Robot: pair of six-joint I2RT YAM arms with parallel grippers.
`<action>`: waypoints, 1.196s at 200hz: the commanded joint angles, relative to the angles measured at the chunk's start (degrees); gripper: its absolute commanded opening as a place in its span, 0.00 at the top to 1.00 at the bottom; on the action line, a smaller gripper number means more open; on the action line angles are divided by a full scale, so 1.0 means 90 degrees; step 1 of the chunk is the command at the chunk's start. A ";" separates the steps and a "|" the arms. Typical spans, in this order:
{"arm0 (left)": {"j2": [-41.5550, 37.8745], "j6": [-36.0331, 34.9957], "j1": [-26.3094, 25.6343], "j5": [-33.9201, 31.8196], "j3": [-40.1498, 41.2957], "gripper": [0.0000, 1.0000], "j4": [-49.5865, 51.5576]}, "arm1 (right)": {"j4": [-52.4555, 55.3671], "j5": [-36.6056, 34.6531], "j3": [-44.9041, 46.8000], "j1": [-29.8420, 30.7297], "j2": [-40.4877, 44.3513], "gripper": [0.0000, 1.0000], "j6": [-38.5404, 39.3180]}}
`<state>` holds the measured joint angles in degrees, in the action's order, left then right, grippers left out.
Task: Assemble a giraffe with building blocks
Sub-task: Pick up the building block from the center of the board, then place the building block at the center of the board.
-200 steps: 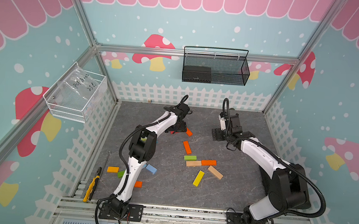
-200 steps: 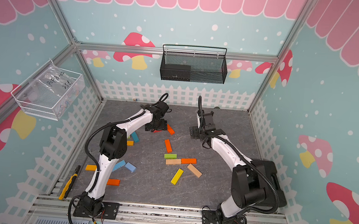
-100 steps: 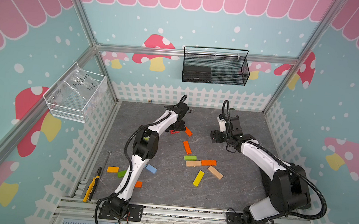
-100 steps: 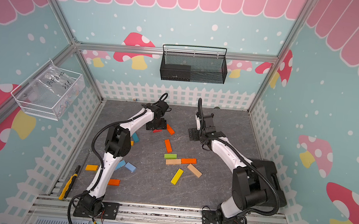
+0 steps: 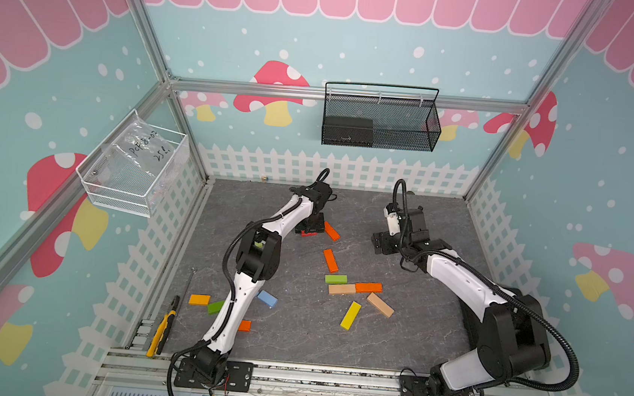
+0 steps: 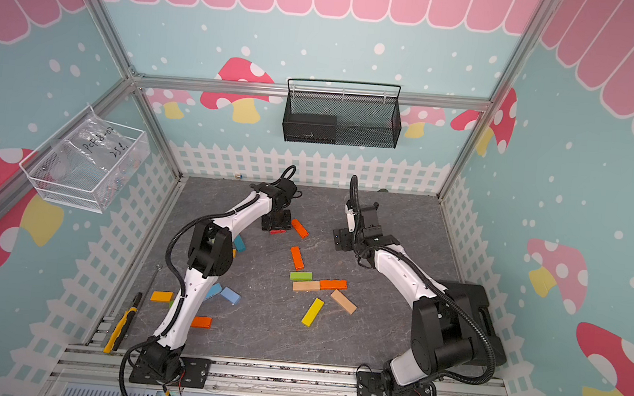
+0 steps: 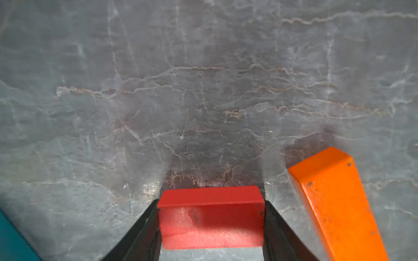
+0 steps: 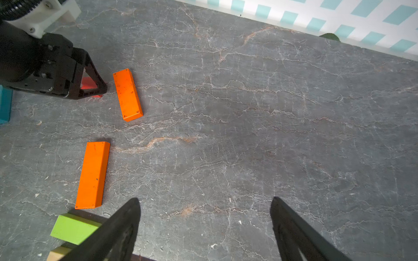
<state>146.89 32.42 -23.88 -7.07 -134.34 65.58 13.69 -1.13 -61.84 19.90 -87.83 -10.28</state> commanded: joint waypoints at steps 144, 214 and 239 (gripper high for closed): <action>0.0344 0.1151 -0.1444 0.0176 -0.2600 0.63 -0.0052 | -0.0265 0.0223 0.0318 -0.0744 0.1997 0.06 -0.0698; 0.0964 0.1402 -0.1591 0.0248 -0.2588 0.62 -0.0734 | -0.0365 0.0435 0.0412 -0.0784 0.1832 0.07 -0.0742; 0.1141 0.1439 -0.1590 0.0288 -0.2597 0.62 -0.0965 | -0.0413 0.0461 0.0479 -0.0785 0.1806 0.07 -0.0732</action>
<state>154.87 43.44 -37.80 -4.80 -157.49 60.34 11.40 2.04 -58.94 13.10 -70.96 -16.40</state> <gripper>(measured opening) 0.599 0.932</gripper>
